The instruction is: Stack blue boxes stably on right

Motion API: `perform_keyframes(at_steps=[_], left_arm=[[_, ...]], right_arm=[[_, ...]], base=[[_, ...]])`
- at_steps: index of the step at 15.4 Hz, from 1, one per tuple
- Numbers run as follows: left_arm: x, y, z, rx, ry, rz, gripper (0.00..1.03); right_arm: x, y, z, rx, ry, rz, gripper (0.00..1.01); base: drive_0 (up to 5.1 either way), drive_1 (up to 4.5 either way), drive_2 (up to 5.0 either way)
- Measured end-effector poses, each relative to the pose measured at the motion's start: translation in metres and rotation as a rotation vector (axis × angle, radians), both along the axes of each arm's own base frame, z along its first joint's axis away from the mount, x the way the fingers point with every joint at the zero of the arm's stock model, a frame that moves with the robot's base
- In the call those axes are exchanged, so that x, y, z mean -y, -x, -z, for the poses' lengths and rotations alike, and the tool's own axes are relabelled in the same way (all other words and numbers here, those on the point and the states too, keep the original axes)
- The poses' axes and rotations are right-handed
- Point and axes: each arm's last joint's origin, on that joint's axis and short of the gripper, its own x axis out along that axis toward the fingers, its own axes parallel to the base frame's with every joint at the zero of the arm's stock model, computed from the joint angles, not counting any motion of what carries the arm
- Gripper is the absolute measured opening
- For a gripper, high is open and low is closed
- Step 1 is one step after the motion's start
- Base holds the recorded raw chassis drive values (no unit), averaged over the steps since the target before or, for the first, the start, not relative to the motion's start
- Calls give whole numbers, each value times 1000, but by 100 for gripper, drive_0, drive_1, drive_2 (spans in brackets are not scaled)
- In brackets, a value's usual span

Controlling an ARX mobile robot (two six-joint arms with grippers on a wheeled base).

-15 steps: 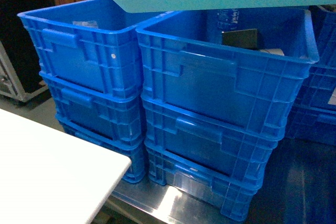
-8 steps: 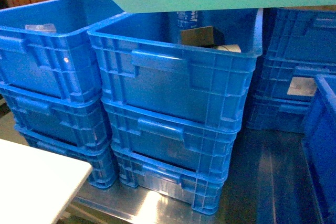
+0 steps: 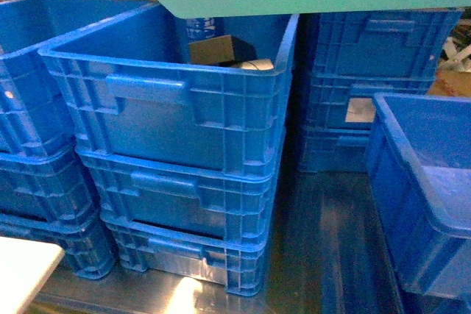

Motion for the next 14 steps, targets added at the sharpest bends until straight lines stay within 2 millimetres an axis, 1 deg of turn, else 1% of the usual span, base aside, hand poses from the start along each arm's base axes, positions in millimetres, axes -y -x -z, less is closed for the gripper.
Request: perform_keyframes(at_steps=[14], left_arm=[[0, 0, 0, 0, 0, 1, 2]], right_arm=[[0, 0, 0, 3, 0, -1, 2]], base=[[-167, -167, -167]])
